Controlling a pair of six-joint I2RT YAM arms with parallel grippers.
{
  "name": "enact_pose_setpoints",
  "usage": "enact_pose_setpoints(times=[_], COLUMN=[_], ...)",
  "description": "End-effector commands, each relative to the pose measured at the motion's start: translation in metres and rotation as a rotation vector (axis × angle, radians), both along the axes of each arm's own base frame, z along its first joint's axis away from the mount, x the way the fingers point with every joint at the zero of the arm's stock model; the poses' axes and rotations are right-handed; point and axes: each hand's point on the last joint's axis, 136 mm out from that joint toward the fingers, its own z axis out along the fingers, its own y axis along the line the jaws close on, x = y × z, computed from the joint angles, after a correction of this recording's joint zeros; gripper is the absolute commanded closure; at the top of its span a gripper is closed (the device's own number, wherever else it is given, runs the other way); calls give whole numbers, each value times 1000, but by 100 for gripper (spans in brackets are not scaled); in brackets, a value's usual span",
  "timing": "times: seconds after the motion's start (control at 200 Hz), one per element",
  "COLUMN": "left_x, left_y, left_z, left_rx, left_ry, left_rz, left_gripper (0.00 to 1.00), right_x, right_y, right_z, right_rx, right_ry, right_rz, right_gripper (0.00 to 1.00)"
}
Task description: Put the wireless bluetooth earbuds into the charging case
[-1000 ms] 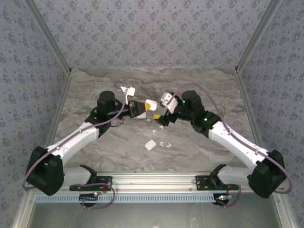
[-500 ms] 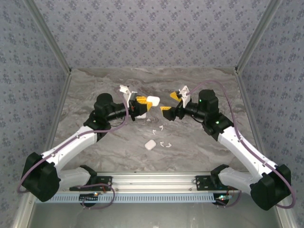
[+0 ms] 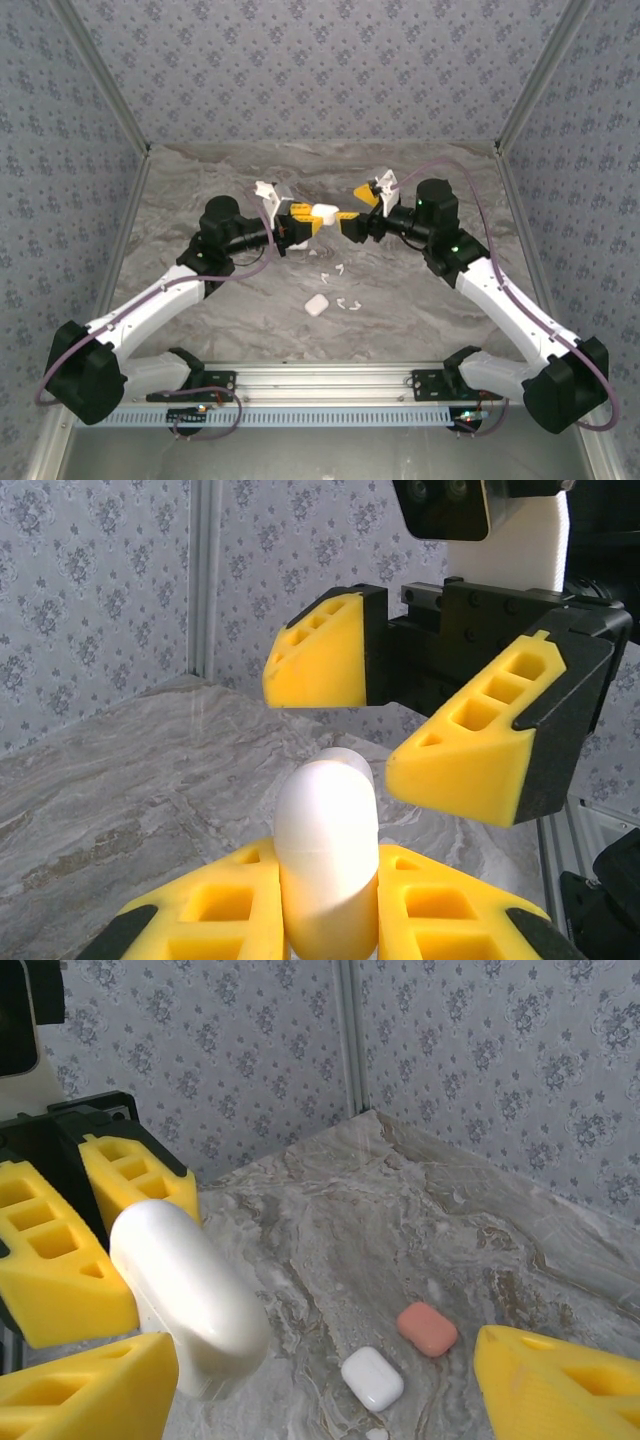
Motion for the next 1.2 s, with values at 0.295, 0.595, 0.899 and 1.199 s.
enact_pose_setpoints(times=[0.295, 0.595, 0.899, 1.199], left_x=[-12, -12, -11, -1], left_y=[0, -1, -1, 6], left_z=[32, 31, 24, 8], left_rx=[-38, -32, -10, 61], left_ry=[-86, -85, -77, -55], left_rz=[-34, -31, -24, 61], left_gripper=[99, 99, 99, 99], right_x=[19, 29, 32, 34], right_y=[-3, 0, -11, -30], right_z=[15, 14, 16, 1], right_rx=[17, 32, 46, -1], right_ry=[13, 48, 74, 170], right_rz=[-41, -40, -71, -152], right_gripper=[21, 21, 21, 21])
